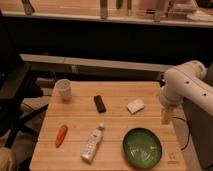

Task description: Place the ceramic cup in the ceramic bowl

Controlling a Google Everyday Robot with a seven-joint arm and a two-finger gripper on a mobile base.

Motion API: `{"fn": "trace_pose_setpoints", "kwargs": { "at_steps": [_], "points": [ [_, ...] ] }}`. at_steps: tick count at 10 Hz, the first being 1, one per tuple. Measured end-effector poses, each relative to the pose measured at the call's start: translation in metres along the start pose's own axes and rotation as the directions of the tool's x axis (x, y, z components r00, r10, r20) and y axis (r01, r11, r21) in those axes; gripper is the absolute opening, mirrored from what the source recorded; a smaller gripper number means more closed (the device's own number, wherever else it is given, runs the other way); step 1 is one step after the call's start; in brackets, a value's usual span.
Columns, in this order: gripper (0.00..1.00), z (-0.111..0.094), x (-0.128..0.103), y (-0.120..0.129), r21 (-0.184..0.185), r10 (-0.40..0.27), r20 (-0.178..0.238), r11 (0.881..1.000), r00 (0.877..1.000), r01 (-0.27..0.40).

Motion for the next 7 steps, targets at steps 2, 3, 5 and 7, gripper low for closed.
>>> {"fn": "trace_pose_setpoints", "kwargs": {
  "at_steps": [2,3,5,7],
  "points": [
    [0.8,0.0,-0.001,-0.001,0.001,-0.004,-0.002,1.0,1.0,0.004],
    [0.8,-0.002,-0.009,-0.008,0.014,-0.036,-0.01,0.999,0.999,0.036],
    [0.8,-0.004,-0.036,-0.024,0.03,-0.096,-0.02,0.995,0.995,0.096],
    [0.8,-0.007,-0.056,-0.035,0.044,-0.134,-0.029,0.99,0.991,0.135]
  ]
}}
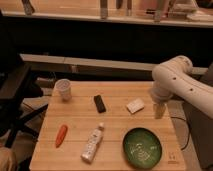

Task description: Place the ceramic cup in the ceramic bowl

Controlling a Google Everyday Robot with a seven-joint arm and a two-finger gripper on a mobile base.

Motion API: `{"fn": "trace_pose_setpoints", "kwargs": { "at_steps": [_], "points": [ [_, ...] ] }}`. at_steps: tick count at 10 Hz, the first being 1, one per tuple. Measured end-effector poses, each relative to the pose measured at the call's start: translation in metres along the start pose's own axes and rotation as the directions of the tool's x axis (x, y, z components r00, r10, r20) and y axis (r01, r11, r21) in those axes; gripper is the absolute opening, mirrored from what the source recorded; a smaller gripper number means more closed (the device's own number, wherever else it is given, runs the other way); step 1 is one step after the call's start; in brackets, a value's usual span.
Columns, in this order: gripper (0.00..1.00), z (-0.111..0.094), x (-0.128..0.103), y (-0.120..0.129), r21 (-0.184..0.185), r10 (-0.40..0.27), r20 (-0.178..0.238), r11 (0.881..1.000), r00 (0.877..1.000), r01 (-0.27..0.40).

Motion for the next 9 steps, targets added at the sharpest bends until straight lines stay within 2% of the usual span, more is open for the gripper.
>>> {"fn": "trace_pose_setpoints", "kwargs": {
  "at_steps": [2,4,6,9],
  "points": [
    [0.8,-0.001,-0.001,-0.004,0.008,-0.035,-0.008,0.999,0.999,0.035],
    [0.8,-0.003,-0.019,-0.016,0.024,-0.085,-0.011,0.996,0.996,0.085],
    [0.8,-0.005,-0.049,-0.027,0.038,-0.137,-0.013,0.99,0.99,0.138],
    [0.8,-0.008,-0.062,-0.036,0.057,-0.195,-0.026,0.979,0.981,0.196]
  ]
}}
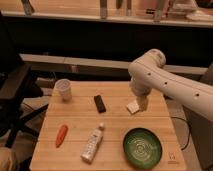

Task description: Place the ceramic cup in the ceramic bowl

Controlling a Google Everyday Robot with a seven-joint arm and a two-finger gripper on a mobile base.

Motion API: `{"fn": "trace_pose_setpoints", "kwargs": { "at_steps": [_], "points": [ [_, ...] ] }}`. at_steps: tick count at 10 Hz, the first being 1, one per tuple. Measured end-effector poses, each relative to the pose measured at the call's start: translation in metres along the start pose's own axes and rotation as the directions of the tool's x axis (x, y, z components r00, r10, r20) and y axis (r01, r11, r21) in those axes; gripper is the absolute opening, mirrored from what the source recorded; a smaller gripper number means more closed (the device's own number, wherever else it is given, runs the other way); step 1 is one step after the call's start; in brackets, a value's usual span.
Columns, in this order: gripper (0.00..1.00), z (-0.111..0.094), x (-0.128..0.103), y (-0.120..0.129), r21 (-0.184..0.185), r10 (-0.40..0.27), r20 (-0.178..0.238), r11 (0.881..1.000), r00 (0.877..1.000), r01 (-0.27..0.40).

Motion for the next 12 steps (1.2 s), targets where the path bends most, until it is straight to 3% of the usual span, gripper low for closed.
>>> {"fn": "trace_pose_setpoints", "kwargs": {
  "at_steps": [2,6,12],
  "points": [
    [0.8,-0.001,-0.005,-0.006,0.017,-0.042,-0.004,0.999,0.999,0.042],
    [0.8,-0.008,-0.052,-0.029,0.055,-0.127,0.006,0.99,0.992,0.127],
    [0.8,-0.008,-0.074,-0.046,0.116,-0.232,0.016,0.967,0.973,0.228]
  ]
}}
